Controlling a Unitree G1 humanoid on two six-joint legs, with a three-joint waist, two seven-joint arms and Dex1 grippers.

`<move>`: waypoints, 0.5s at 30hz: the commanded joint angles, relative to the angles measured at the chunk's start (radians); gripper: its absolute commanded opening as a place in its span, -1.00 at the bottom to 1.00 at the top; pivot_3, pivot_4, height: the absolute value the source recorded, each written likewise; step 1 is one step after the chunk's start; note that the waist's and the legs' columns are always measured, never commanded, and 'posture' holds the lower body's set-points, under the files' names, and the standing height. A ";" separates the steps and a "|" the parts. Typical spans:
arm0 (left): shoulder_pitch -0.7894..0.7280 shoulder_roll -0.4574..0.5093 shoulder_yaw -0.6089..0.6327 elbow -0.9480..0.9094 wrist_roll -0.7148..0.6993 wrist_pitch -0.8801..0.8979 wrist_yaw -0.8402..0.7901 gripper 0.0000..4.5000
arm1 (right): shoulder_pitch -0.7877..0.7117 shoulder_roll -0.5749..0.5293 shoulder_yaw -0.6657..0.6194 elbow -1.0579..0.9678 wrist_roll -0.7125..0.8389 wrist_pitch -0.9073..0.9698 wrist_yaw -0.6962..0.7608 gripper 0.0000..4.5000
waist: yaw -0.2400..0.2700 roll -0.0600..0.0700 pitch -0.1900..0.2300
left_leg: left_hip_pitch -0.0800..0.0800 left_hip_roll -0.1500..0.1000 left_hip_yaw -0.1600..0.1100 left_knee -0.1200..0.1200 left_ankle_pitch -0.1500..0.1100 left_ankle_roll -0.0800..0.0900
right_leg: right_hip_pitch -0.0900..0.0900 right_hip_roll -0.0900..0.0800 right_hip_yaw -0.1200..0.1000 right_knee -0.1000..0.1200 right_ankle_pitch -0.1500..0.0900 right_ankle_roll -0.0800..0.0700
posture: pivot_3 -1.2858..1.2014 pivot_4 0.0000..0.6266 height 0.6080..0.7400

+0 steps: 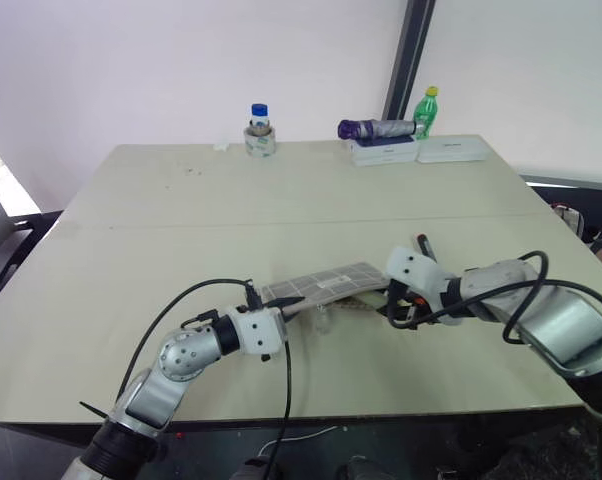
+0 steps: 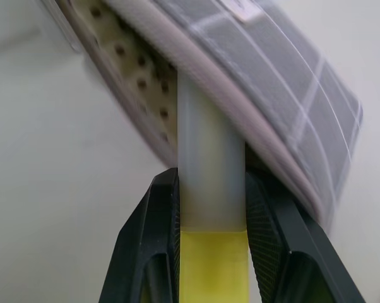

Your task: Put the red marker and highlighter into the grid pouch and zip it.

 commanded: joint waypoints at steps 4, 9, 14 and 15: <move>-0.015 -0.009 -0.025 -0.019 -0.005 -0.035 -0.012 -1.00 | -0.056 0.032 -0.002 -0.010 -0.028 -0.041 0.022 -0.62 | 0.004 0.000 0.000 | 0.000 0.000 0.000 0.000 0.000 0.000 | 0.000 0.000 0.000 0.000 0.000 0.000 | 0.03 -0.52 1.00; 0.004 -0.037 0.007 -0.025 -0.057 0.040 0.004 -1.00 | -0.064 0.030 -0.058 0.000 -0.018 -0.067 0.044 0.17 | 0.001 0.000 0.000 | 0.000 0.000 0.000 0.000 0.000 0.000 | 0.000 0.000 0.000 0.000 0.000 0.000 | 0.03 -0.52 1.00; 0.021 -0.104 0.062 -0.064 -0.182 0.207 0.015 -1.00 | -0.069 0.002 -0.181 -0.001 0.025 -0.112 0.092 0.83 | 0.001 0.000 0.000 | 0.000 0.000 0.000 0.000 0.000 0.000 | 0.000 0.000 0.000 0.000 0.000 0.000 | 0.03 -0.52 1.00; 0.025 -0.115 0.070 -0.074 -0.207 0.243 0.016 -1.00 | -0.073 -0.001 -0.208 0.005 0.033 -0.120 0.100 0.83 | 0.001 0.000 0.000 | 0.000 0.000 0.000 0.000 0.000 0.000 | 0.000 0.000 0.000 0.000 0.000 0.000 | 0.03 -0.52 1.00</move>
